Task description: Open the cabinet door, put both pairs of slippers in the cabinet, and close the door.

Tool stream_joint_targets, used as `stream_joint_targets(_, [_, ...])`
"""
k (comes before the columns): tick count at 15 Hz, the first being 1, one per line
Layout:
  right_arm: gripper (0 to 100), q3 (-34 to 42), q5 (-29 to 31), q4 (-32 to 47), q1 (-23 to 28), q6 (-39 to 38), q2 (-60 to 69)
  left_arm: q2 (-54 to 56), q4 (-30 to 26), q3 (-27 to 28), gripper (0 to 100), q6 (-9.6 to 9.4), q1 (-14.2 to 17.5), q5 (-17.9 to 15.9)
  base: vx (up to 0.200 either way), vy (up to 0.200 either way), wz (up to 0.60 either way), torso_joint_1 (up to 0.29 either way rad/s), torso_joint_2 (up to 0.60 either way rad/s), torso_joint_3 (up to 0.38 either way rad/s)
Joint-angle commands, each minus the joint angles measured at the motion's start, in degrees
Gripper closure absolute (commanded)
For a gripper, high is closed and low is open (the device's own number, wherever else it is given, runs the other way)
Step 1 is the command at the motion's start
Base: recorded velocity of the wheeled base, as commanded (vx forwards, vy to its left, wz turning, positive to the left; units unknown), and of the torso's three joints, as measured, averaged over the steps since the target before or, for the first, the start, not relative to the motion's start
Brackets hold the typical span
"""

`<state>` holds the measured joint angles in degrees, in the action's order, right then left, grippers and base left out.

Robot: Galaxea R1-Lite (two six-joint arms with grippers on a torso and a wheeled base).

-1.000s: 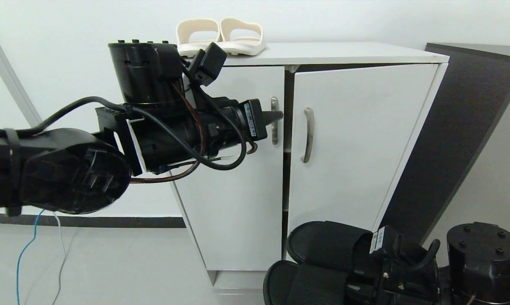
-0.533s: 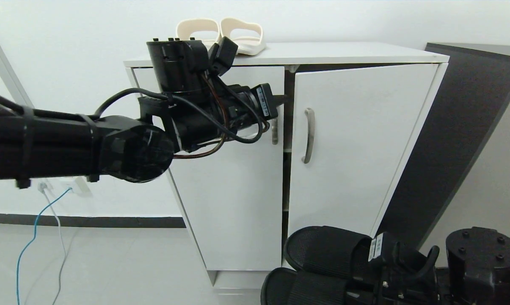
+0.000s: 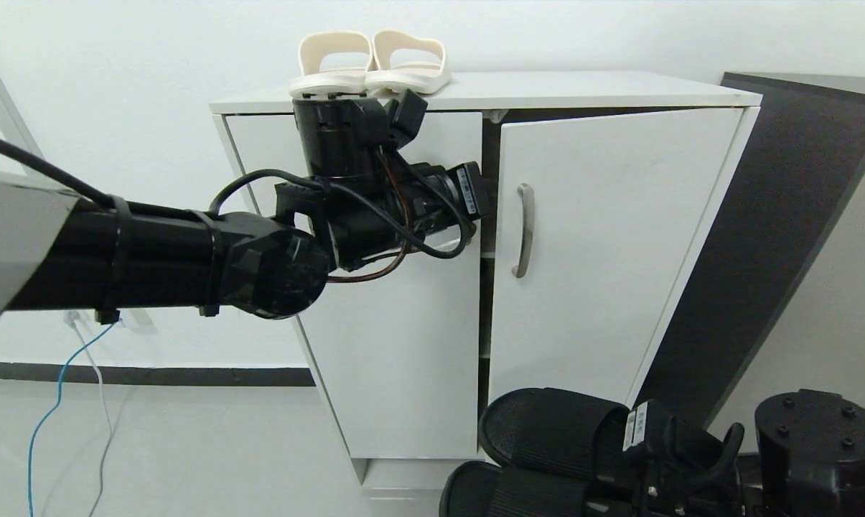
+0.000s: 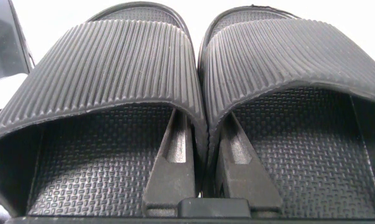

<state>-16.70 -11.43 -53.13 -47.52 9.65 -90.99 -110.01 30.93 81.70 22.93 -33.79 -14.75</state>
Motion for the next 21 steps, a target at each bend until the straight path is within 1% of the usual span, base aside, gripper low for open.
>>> stream_joint_targets(1, [100, 0.0, 0.0, 0.0, -0.1, 0.0, -0.2, 3.0, 2.8, -5.4, 100, -0.17, -2.5, 0.0, -0.2, 0.0, 0.0, 0.002, 0.0, 0.002])
stream_joint_targets(3, [100, 0.2, 0.0, 0.0, -0.5, 0.0, -0.2, 4.7, 6.8, -10.0, 100, -0.17, -4.7, 0.1, -0.2, 0.0, 0.0, 0.01, 0.0, 0.0])
stream_joint_targets(5, [100, 0.3, 0.0, 0.0, -0.6, 0.1, -0.2, 6.1, 7.6, -12.2, 100, -0.25, -6.5, 0.0, -0.2, 0.0, 0.0, 0.0, 0.0, 0.0])
stream_joint_targets(7, [100, 0.3, 0.0, 0.0, -0.6, 0.1, -0.2, 6.3, 7.7, -12.4, 100, -0.43, -6.9, 0.1, -0.2, 0.0, 0.0, -0.002, 0.0, 0.005])
stream_joint_targets(8, [100, 0.2, 0.1, 0.0, -0.6, 0.1, -0.2, 6.3, 7.9, -12.4, 100, -0.43, -6.9, 0.1, 0.0, 0.0, 0.0, 0.0, 0.0, 0.0])
stream_joint_targets(10, [100, 0.1, 0.3, -0.1, -0.5, 0.0, -0.2, 6.5, 10.4, -13.8, 100, -0.43, -6.5, 0.2, 0.0, 0.0, 0.0, 0.0, 0.0, 0.0])
stream_joint_targets(12, [100, -0.8, 0.0, -0.1, 2.2, -0.3, -0.8, 8.6, 11.1, -16.2, 100, -0.43, -6.0, 2.8, 0.0, 0.0, 0.0, 0.0, 0.0, 0.0])
stream_joint_targets(14, [100, -1.1, -0.2, -0.2, 3.7, -0.4, -1.3, 13.1, 11.3, -20.3, 100, -0.61, -5.9, 5.1, 0.0, 0.0, 0.0, 0.0, 0.0, 0.0])
stream_joint_targets(15, [100, -1.2, -0.2, -0.2, 3.9, -0.4, -1.5, 15.6, 11.3, -22.3, 100, -1.31, -5.7, 5.5, 0.0, 0.0, 0.0, 0.0, 0.0, 0.0])
stream_joint_targets(17, [100, -1.2, -0.2, -0.2, 4.5, -0.4, -1.6, 24.2, 11.2, -30.1, 100, -5.18, -4.2, 6.4, 0.0, 0.0, 0.0, 0.0, 0.0, 0.0])
stream_joint_targets(18, [100, -1.2, -0.2, -0.2, 4.5, -0.4, -1.6, 29.1, 10.8, -34.8, 100, -6.67, -3.8, 6.8, 0.0, 0.0, 0.0, 0.0, 0.0, 0.0])
stream_joint_targets(19, [100, -1.2, -0.2, -0.2, 4.5, -0.4, -1.5, 33.7, 10.5, -38.7, 100, -7.55, -3.6, 7.5, 0.0, 0.0, 0.0, 0.0, 0.0, 0.0])
stream_joint_targets(20, [100, -1.3, -0.1, -0.2, 4.5, -0.4, -1.4, 38.9, 9.8, -43.1, 100, -8.78, -3.4, 9.3, 0.0, 0.0, 0.0, 0.0, 0.0, 0.0])
stream_joint_targets(21, [100, -1.2, -0.1, -0.2, 4.5, -0.4, -1.4, 44.0, 7.8, -47.1, 100, -10.89, -3.0, 11.7, 0.0, 0.0, 0.0, 0.0, 0.0, 0.0])
